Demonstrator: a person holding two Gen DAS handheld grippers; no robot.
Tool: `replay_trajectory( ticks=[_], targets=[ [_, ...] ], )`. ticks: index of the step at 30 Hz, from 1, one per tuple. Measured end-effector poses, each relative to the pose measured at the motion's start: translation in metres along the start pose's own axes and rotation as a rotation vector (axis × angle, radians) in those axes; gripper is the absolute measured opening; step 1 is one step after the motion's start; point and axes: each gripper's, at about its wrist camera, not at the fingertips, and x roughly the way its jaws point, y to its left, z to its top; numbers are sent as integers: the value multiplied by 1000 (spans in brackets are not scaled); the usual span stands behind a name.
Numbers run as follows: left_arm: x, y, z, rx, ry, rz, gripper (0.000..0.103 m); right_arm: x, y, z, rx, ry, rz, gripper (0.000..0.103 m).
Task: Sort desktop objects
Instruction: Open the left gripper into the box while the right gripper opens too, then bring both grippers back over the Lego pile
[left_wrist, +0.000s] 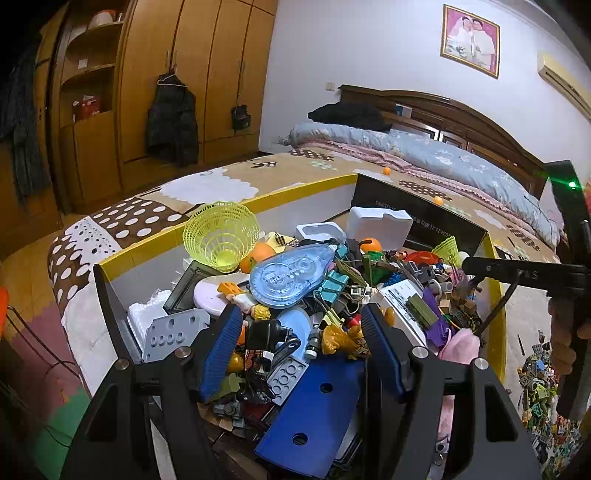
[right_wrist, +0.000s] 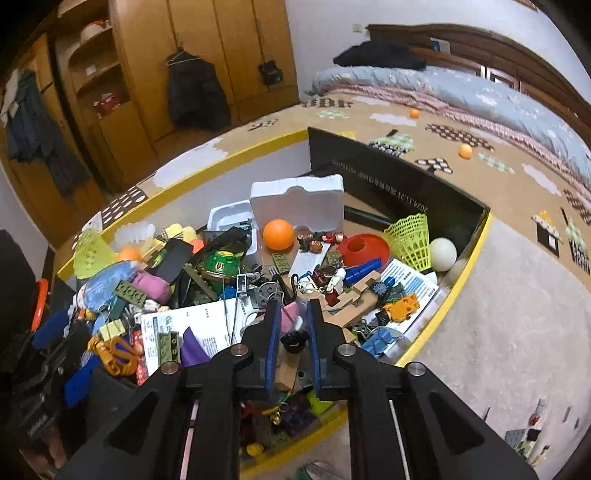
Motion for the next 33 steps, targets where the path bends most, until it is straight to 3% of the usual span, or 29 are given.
replay_trajectory(
  ticks=[17, 27, 33],
  targets=[
    [1, 1, -2, -3, 10, 13, 67, -26, -14, -8, 64, -38, 8, 22],
    [-15, -1, -3, -18, -4, 11, 72, -69, -29, -50, 164, -71, -25, 22],
    [-45, -22, -5, 35, -24, -32, 73, -108, -42, -81, 240, -50, 77, 22]
  ],
)
